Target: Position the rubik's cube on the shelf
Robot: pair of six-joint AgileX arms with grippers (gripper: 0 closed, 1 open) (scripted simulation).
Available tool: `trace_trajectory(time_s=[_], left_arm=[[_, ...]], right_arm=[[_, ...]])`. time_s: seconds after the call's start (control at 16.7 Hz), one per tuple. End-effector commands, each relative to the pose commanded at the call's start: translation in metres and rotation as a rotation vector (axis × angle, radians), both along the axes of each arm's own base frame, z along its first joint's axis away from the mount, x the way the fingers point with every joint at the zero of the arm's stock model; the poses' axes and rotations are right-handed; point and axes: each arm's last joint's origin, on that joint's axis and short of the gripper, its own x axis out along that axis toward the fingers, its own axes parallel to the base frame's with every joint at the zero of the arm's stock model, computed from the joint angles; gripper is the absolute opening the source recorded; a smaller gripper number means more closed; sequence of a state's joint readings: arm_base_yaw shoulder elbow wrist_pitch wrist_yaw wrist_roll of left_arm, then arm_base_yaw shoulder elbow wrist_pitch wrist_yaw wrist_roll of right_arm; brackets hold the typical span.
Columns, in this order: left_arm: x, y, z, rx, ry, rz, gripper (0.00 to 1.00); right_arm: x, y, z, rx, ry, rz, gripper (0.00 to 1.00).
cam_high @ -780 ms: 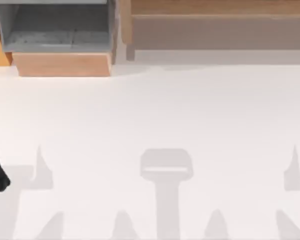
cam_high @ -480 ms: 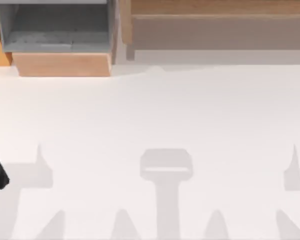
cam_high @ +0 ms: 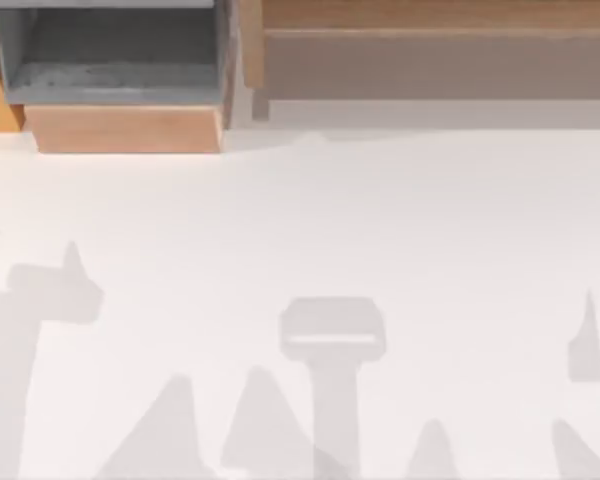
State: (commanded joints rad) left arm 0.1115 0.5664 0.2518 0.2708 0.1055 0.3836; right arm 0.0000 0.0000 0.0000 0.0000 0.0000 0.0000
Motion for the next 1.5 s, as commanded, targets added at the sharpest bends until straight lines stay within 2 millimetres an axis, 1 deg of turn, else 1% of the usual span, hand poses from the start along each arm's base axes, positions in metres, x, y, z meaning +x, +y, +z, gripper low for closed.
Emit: trace_trajectory(time_s=[0.12, 0.24, 0.42, 0.6, 0.72, 0.84, 1.02, 1.2, 1.32, 1.5], left_arm=[[0.025, 0.008, 0.014, 0.12, 0.002, -0.007, 1.0], [0.056, 0.019, 0.023, 0.248, 0.002, -0.015, 1.0], [0.108, 0.042, 0.024, 0.449, -0.002, -0.027, 1.0], [0.159, 0.07, 0.006, 0.649, -0.009, -0.037, 1.0], [0.189, 0.09, -0.014, 0.776, -0.015, -0.042, 1.0], [0.213, 0.109, -0.039, 0.894, -0.021, -0.046, 1.0], [0.237, 0.134, -0.077, 1.044, -0.03, -0.049, 1.0], [0.25, 0.151, -0.108, 1.149, -0.039, -0.05, 1.0], [0.254, 0.156, -0.12, 1.19, -0.043, -0.05, 1.0], [0.255, 0.158, -0.123, 1.2, -0.045, -0.05, 1.0]], right_arm=[[0.0, 0.0, 0.0, 0.0, 0.0, 0.0, 1.0], [0.0, 0.0, 0.0, 0.0, 0.0, 0.0, 1.0], [0.0, 0.0, 0.0, 0.0, 0.0, 0.0, 1.0], [0.0, 0.0, 0.0, 0.0, 0.0, 0.0, 1.0], [0.0, 0.0, 0.0, 0.0, 0.0, 0.0, 1.0], [0.0, 0.0, 0.0, 0.0, 0.0, 0.0, 1.0], [0.0, 0.0, 0.0, 0.0, 0.0, 0.0, 1.0], [0.0, 0.0, 0.0, 0.0, 0.0, 0.0, 1.0], [0.0, 0.0, 0.0, 0.0, 0.0, 0.0, 1.0], [0.0, 0.0, 0.0, 0.0, 0.0, 0.0, 1.0]])
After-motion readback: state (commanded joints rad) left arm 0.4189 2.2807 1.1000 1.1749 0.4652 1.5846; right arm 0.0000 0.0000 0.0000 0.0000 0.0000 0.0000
